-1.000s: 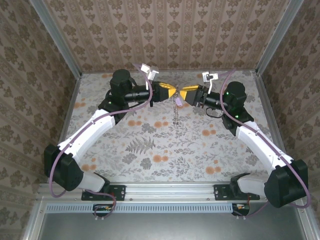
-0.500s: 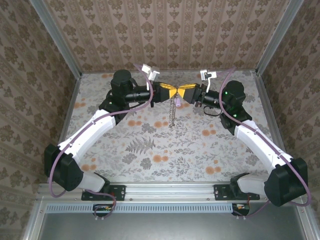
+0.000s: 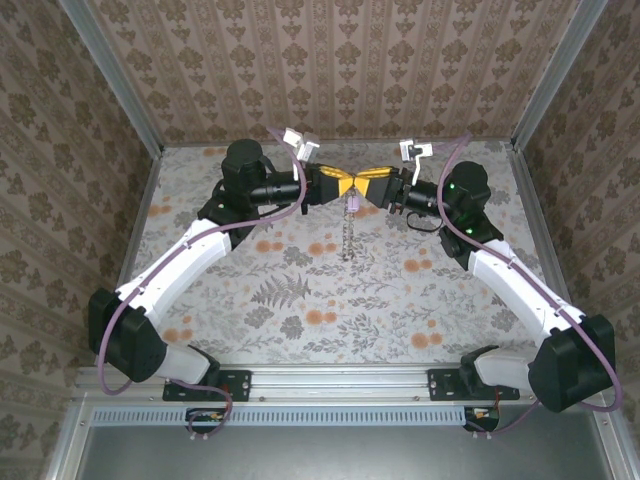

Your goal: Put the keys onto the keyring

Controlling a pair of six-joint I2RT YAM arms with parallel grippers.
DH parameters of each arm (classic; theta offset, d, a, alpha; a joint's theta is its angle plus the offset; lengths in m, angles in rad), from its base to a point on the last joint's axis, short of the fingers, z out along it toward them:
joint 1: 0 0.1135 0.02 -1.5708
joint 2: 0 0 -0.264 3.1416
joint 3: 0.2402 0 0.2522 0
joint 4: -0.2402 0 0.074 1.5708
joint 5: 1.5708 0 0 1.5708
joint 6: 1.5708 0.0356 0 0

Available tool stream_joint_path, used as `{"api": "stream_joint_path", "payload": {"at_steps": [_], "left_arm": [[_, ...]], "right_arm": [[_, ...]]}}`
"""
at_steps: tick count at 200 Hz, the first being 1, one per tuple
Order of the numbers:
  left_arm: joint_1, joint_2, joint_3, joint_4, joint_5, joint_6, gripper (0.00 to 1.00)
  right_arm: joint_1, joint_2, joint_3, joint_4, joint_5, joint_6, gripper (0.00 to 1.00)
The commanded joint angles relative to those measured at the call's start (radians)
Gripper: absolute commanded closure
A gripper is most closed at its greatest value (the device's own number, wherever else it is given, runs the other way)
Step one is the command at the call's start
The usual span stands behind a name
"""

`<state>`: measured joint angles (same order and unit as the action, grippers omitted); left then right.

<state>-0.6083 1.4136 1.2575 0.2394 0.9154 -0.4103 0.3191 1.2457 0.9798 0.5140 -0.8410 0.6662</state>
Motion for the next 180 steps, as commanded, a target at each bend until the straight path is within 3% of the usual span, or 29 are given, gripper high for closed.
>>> {"api": "stream_joint_path", "payload": {"at_steps": [1, 90, 127, 150, 180], "left_arm": [[-0.005, -0.028, 0.011, 0.044, 0.004, 0.0, 1.0], [-0.007, -0.023, 0.007, 0.049, 0.001, -0.003, 1.0], [-0.007, -0.02, 0.005, 0.045, -0.004, -0.005, 1.0], [-0.001, -0.022, 0.02, -0.013, -0.032, 0.022, 1.0], [0.034, -0.037, 0.046, -0.103, -0.024, 0.072, 0.71]], "right_arm": [[0.007, 0.008, -0.01, 0.024, -0.006, 0.001, 0.68], [0.007, 0.005, -0.013, 0.037, -0.025, 0.004, 1.0], [0.007, 0.002, -0.002, 0.01, -0.028, -0.015, 1.0], [0.005, -0.003, 0.038, -0.108, -0.022, -0.091, 1.0], [0.003, 0.004, 0.14, -0.36, -0.03, -0.252, 1.0]]}}
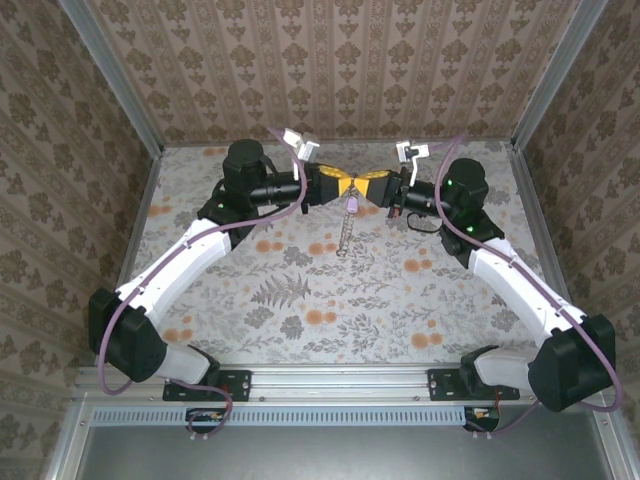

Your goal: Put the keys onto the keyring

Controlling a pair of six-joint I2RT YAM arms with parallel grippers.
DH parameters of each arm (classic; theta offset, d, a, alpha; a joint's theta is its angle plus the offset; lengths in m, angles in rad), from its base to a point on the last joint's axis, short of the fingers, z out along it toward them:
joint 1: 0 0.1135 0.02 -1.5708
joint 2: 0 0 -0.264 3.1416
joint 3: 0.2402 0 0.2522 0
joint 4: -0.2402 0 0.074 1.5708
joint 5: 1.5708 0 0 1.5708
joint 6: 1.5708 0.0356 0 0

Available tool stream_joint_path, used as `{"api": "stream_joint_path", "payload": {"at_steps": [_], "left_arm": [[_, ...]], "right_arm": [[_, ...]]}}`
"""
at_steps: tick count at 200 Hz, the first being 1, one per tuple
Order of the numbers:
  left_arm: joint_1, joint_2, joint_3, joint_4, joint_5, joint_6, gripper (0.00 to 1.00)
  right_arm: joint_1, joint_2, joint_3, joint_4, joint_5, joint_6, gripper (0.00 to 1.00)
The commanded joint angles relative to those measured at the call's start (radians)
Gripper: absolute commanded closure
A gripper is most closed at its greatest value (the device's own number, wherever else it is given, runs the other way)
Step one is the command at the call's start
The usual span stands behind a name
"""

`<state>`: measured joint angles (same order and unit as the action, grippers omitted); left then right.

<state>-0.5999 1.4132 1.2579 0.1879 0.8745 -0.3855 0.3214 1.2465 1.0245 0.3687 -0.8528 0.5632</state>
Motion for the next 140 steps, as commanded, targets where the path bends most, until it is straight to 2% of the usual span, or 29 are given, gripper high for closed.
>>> {"api": "stream_joint_path", "payload": {"at_steps": [1, 30, 62, 89, 129, 140], "left_arm": [[0.028, -0.038, 0.046, -0.055, 0.017, 0.05, 0.7], [0.071, -0.051, 0.083, -0.174, 0.061, 0.12, 0.51], [0.106, -0.037, 0.151, -0.347, 0.143, 0.222, 0.43], [0.119, -0.006, 0.211, -0.474, 0.205, 0.298, 0.45], [0.12, 0.063, 0.292, -0.604, 0.273, 0.373, 0.63], [0.119, 0.077, 0.3, -0.615, 0.281, 0.382, 0.64]], "right_arm": [[-0.001, 0.004, 0.098, -0.222, -0.018, -0.154, 1.0], [-0.007, 0.044, 0.223, -0.479, -0.06, -0.323, 1.0], [-0.009, 0.103, 0.355, -0.734, -0.078, -0.5, 1.0], [-0.009, 0.134, 0.43, -0.871, -0.092, -0.602, 1.0], [-0.01, 0.178, 0.474, -0.95, -0.138, -0.655, 1.0], [-0.008, 0.186, 0.472, -0.946, -0.149, -0.653, 1.0]]}}
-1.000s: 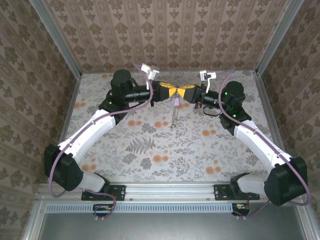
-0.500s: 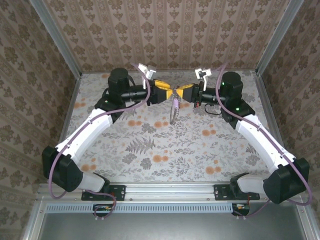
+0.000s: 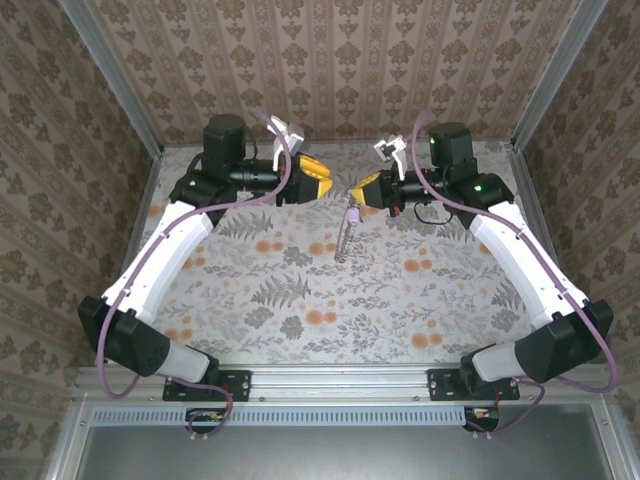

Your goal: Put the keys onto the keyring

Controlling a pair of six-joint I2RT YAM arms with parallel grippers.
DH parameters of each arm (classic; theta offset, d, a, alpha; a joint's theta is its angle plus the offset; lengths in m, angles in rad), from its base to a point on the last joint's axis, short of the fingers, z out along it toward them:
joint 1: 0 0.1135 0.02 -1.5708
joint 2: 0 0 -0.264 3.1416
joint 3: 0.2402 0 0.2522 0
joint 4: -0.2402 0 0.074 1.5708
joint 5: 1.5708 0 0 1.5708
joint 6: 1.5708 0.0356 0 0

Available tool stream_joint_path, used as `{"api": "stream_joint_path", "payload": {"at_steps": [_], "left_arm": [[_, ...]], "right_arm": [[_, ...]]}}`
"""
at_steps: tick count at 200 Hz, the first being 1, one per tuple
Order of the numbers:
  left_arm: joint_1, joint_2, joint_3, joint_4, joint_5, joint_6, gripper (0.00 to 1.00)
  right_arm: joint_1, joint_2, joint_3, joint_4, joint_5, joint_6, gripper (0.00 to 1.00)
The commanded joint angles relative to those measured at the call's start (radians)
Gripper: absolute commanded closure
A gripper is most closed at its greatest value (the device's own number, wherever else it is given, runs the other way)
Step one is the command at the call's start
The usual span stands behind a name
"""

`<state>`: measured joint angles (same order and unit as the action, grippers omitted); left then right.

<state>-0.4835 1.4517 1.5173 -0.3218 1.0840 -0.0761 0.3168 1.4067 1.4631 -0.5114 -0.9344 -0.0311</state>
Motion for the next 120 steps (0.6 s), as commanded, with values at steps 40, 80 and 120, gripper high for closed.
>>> {"api": "stream_joint_path", "payload": {"at_steps": [40, 80, 120], "left_arm": [[-0.005, 0.077, 0.047, -0.116, 0.08, 0.078, 0.67], [-0.02, 0.114, 0.057, -0.128, 0.084, 0.09, 0.7], [-0.041, 0.139, 0.071, -0.127, 0.085, 0.09, 0.73]], "right_arm": [[-0.004, 0.038, 0.007, -0.006, -0.094, -0.027, 1.0], [-0.003, 0.041, -0.017, 0.04, -0.113, 0.002, 1.0], [-0.003, 0.038, -0.03, 0.057, -0.114, 0.011, 1.0]]}}
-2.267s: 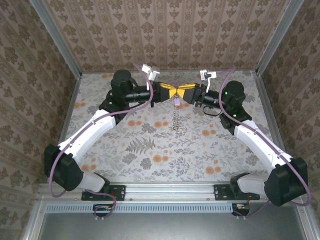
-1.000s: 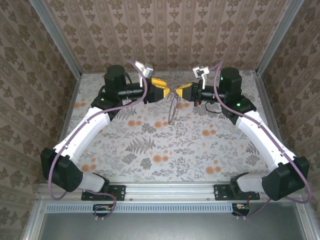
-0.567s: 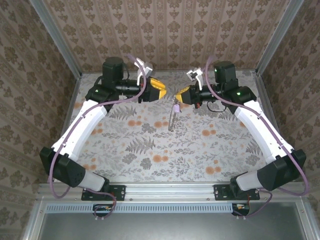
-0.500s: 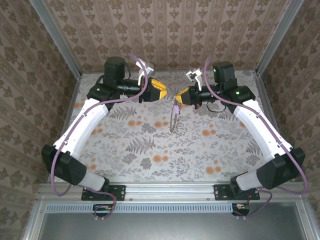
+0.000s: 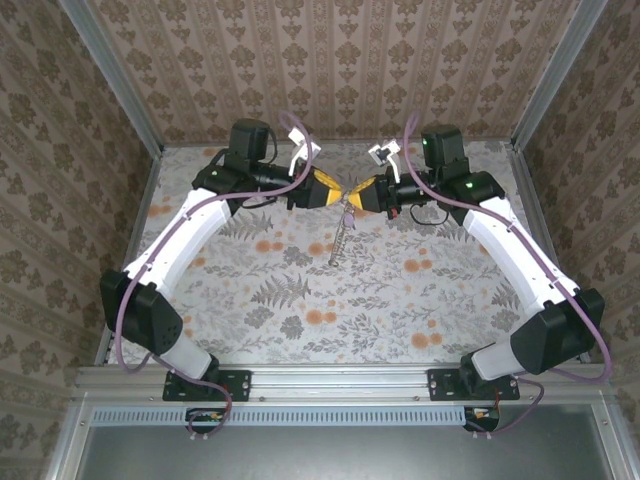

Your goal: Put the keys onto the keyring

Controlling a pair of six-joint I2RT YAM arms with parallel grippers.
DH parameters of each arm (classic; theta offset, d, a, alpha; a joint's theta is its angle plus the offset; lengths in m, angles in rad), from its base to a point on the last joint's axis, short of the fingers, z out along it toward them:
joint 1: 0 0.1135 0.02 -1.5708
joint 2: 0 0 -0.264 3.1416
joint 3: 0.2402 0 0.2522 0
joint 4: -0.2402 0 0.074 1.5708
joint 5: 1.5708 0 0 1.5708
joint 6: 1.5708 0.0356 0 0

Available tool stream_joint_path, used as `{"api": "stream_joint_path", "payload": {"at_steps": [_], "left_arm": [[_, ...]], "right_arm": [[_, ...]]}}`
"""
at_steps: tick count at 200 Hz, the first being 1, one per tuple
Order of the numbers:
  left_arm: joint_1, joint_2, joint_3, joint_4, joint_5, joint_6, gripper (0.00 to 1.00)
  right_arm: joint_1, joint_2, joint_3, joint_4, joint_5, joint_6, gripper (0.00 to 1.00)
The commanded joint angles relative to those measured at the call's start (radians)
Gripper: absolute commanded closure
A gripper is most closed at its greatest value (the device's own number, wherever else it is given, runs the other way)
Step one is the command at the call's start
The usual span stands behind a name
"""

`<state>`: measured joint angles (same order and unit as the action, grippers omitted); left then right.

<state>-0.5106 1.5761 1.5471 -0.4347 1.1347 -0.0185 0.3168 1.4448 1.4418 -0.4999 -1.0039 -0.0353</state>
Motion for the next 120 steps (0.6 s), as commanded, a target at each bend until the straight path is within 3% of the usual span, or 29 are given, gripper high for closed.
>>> {"api": "stream_joint_path", "payload": {"at_steps": [1, 120], "left_arm": [[-0.014, 0.015, 0.041, -0.013, 0.034, 0.032, 0.73], [-0.034, 0.019, 0.012, -0.015, 0.044, 0.039, 0.8]], "right_arm": [[-0.003, -0.001, -0.009, 0.045, -0.044, 0.015, 1.0], [-0.003, -0.007, -0.026, 0.067, -0.022, 0.023, 1.0]]}}
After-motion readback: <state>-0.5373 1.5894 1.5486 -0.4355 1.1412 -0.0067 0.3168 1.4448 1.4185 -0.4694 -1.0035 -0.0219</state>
